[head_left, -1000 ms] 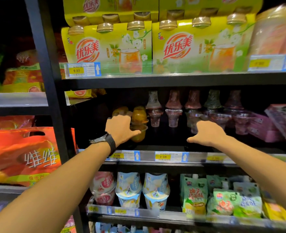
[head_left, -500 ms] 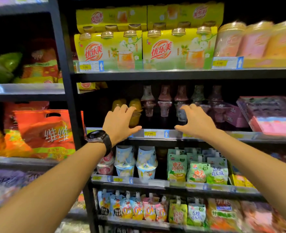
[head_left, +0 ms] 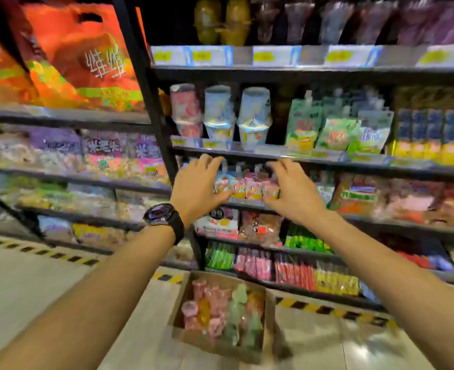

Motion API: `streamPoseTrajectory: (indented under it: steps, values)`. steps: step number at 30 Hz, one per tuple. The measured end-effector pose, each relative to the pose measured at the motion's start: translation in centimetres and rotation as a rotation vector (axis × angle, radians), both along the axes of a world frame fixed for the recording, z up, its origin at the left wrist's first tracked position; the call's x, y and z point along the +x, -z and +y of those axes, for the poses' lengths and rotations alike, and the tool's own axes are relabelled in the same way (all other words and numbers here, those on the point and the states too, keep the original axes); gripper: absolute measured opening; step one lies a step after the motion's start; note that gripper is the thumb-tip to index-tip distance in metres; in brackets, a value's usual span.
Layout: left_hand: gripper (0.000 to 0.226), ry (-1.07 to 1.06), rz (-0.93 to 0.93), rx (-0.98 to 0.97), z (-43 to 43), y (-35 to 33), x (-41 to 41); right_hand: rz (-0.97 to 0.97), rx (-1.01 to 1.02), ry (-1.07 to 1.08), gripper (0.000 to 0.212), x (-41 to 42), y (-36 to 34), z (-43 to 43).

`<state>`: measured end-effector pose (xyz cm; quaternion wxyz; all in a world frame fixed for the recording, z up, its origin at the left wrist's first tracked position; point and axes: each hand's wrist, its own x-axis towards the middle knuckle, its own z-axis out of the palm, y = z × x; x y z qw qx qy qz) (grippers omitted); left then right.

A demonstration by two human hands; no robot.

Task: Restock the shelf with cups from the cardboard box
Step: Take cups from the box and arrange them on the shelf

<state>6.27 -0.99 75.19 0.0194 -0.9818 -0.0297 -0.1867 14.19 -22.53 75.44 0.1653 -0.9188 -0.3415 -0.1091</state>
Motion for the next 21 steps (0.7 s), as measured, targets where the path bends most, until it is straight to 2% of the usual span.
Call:
streamPoseTrajectory:
  steps: [6,9,12,15,19,21]
  values:
    - [0.075,-0.022,0.326,-0.115,2.9,13.1,-5.2,0.327,-0.249,0.094,0.075,-5.1,14.2,0.4]
    - [0.073,-0.036,0.490,-0.143,4.2,20.5,-7.2,0.472,-0.295,0.139,0.078,-6.6,21.0,1.1]
    - [0.076,-0.064,0.617,-0.219,4.7,28.2,-8.7,0.616,-0.352,0.177,0.071,-8.1,28.3,1.5]
    - [0.079,-0.080,0.627,-0.192,4.8,37.0,-9.2,0.649,-0.344,0.188,0.066,-8.1,37.1,1.7]
    - [0.084,-0.068,0.702,-0.235,4.2,51.1,-8.3,0.710,-0.300,0.205,0.085,-6.3,51.0,1.1]
    - [0.088,-0.011,0.727,-0.217,4.3,58.9,-7.5,0.750,-0.287,0.240,0.086,-5.1,58.2,0.8]
